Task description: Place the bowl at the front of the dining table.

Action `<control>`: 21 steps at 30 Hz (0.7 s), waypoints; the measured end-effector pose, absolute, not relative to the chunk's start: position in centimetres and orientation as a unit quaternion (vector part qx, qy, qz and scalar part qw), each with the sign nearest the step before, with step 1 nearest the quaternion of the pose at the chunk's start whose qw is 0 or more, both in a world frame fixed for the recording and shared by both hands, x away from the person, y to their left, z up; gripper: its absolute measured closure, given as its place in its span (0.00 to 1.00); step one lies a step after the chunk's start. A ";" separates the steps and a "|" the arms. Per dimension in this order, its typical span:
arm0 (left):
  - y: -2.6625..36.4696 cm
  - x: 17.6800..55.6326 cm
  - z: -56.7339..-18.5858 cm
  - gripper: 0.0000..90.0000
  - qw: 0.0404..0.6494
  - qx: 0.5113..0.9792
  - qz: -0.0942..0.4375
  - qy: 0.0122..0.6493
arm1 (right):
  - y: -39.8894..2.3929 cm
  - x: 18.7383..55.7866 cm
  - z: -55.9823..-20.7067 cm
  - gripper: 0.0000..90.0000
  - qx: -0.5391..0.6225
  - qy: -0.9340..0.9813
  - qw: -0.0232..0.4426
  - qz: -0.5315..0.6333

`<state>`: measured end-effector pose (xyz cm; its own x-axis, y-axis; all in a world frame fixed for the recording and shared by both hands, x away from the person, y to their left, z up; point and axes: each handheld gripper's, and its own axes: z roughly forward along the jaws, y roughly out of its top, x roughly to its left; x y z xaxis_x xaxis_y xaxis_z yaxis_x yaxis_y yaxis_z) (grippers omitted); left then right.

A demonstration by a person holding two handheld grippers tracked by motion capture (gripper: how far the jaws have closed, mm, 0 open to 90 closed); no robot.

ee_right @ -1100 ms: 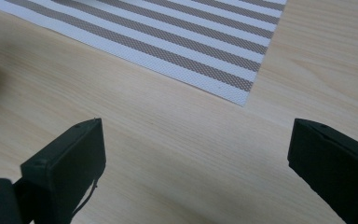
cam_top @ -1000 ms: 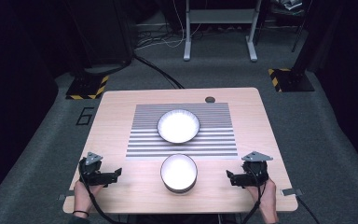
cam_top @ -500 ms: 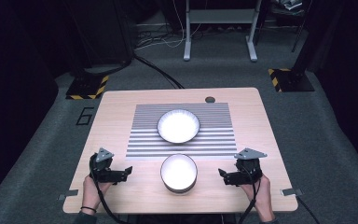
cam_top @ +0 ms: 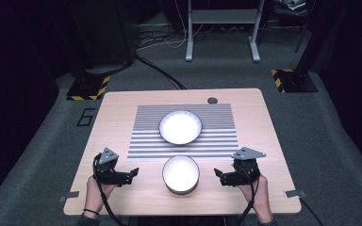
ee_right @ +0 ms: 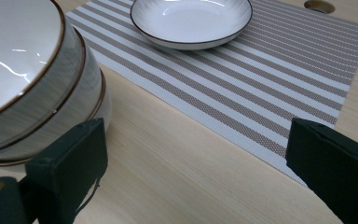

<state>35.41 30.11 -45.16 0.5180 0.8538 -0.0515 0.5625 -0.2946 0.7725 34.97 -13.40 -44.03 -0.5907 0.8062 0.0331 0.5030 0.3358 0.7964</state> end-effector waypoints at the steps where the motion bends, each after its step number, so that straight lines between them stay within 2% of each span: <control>1: 30.1 35.4 -45.2 0.00 0.384 0.782 0.190 0.453 | -13.4 35.0 -44.0 0.05 0.412 0.795 0.188 0.403; 21: 26.7 35.4 -43.2 0.01 0.406 0.802 0.170 0.405 | -10.0 35.3 -42.3 0.05 0.373 0.807 0.182 0.420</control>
<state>35.44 26.66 -43.24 0.6147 0.7867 -0.0565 0.5110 -0.3426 0.7883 35.29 -10.01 -42.34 -0.6550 0.7554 0.0198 0.4502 0.3691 0.8130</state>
